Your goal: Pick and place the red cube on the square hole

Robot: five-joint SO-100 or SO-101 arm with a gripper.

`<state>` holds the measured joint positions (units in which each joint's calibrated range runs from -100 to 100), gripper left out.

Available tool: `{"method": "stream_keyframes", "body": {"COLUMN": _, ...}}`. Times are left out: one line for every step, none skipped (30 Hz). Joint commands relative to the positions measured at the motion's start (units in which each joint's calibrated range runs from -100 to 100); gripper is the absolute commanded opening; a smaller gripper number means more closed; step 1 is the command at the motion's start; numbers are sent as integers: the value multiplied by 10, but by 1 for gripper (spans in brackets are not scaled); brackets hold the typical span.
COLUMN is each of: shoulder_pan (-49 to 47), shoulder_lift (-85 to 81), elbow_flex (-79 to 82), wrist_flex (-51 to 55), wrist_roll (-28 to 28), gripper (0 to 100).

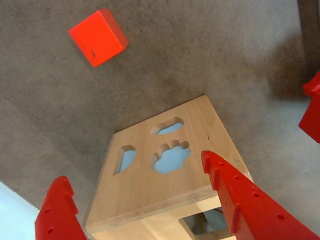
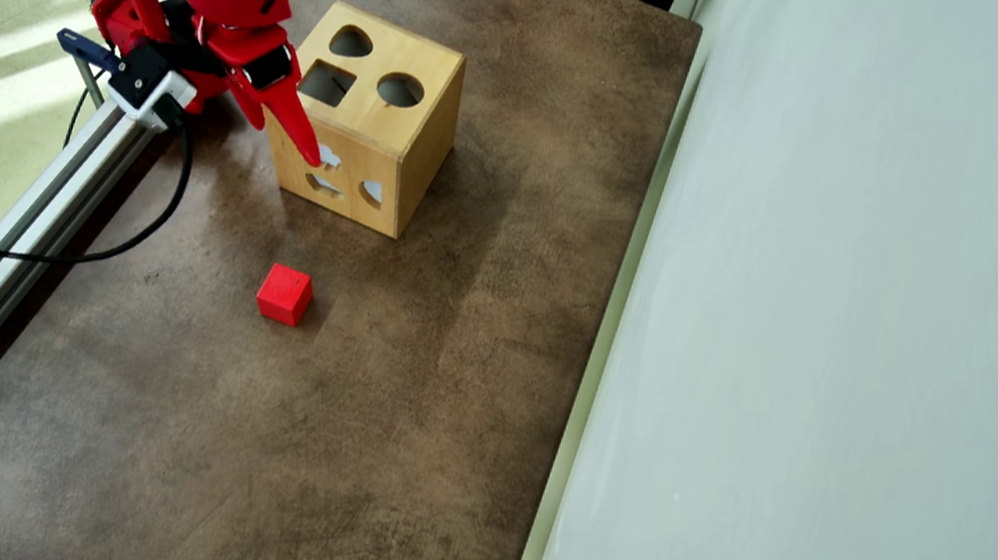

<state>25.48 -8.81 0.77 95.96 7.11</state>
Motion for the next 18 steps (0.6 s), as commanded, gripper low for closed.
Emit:
{"method": "stream_keyframes", "body": {"shoulder_pan": 14, "shoulder_lift": 0, "elbow_flex": -22, "wrist_flex": 7, "wrist_roll": 3, "gripper": 39}}
{"method": "stream_keyframes", "body": {"shoulder_pan": 14, "shoulder_lift": 0, "elbow_flex": -22, "wrist_flex": 7, "wrist_roll": 3, "gripper": 39}}
{"method": "stream_keyframes", "body": {"shoulder_pan": 14, "shoulder_lift": 0, "elbow_flex": -22, "wrist_flex": 9, "wrist_roll": 4, "gripper": 39}}
{"method": "stream_keyframes", "body": {"shoulder_pan": 14, "shoulder_lift": 0, "elbow_flex": -22, "wrist_flex": 11, "wrist_roll": 4, "gripper": 39}}
{"method": "stream_keyframes", "body": {"shoulder_pan": 14, "shoulder_lift": 1, "elbow_flex": -22, "wrist_flex": 11, "wrist_roll": 4, "gripper": 39}}
{"method": "stream_keyframes", "body": {"shoulder_pan": 14, "shoulder_lift": 1, "elbow_flex": -22, "wrist_flex": 11, "wrist_roll": 4, "gripper": 39}}
{"method": "stream_keyframes", "body": {"shoulder_pan": 14, "shoulder_lift": 1, "elbow_flex": -22, "wrist_flex": 11, "wrist_roll": 4, "gripper": 39}}
{"method": "stream_keyframes", "body": {"shoulder_pan": 13, "shoulder_lift": 1, "elbow_flex": -22, "wrist_flex": 12, "wrist_roll": 4, "gripper": 39}}
{"method": "stream_keyframes", "body": {"shoulder_pan": 13, "shoulder_lift": 1, "elbow_flex": -22, "wrist_flex": 12, "wrist_roll": 5, "gripper": 39}}
{"method": "stream_keyframes", "body": {"shoulder_pan": 13, "shoulder_lift": 1, "elbow_flex": -21, "wrist_flex": 12, "wrist_roll": 5, "gripper": 39}}
{"method": "stream_keyframes", "body": {"shoulder_pan": 12, "shoulder_lift": 1, "elbow_flex": -21, "wrist_flex": 12, "wrist_roll": 7, "gripper": 39}}
{"method": "stream_keyframes", "body": {"shoulder_pan": 12, "shoulder_lift": 1, "elbow_flex": -21, "wrist_flex": 12, "wrist_roll": 12, "gripper": 39}}
{"method": "stream_keyframes", "body": {"shoulder_pan": 13, "shoulder_lift": 1, "elbow_flex": -21, "wrist_flex": 12, "wrist_roll": 20, "gripper": 39}}
{"method": "stream_keyframes", "body": {"shoulder_pan": 13, "shoulder_lift": 1, "elbow_flex": -21, "wrist_flex": 12, "wrist_roll": 25, "gripper": 39}}
{"method": "stream_keyframes", "body": {"shoulder_pan": 14, "shoulder_lift": 1, "elbow_flex": -21, "wrist_flex": 12, "wrist_roll": 29, "gripper": 39}}
{"method": "stream_keyframes", "body": {"shoulder_pan": 14, "shoulder_lift": 1, "elbow_flex": -21, "wrist_flex": 12, "wrist_roll": 31, "gripper": 39}}
{"method": "stream_keyframes", "body": {"shoulder_pan": 14, "shoulder_lift": 2, "elbow_flex": -20, "wrist_flex": 12, "wrist_roll": 32, "gripper": 39}}
{"method": "stream_keyframes", "body": {"shoulder_pan": 14, "shoulder_lift": 2, "elbow_flex": -20, "wrist_flex": 12, "wrist_roll": 32, "gripper": 39}}
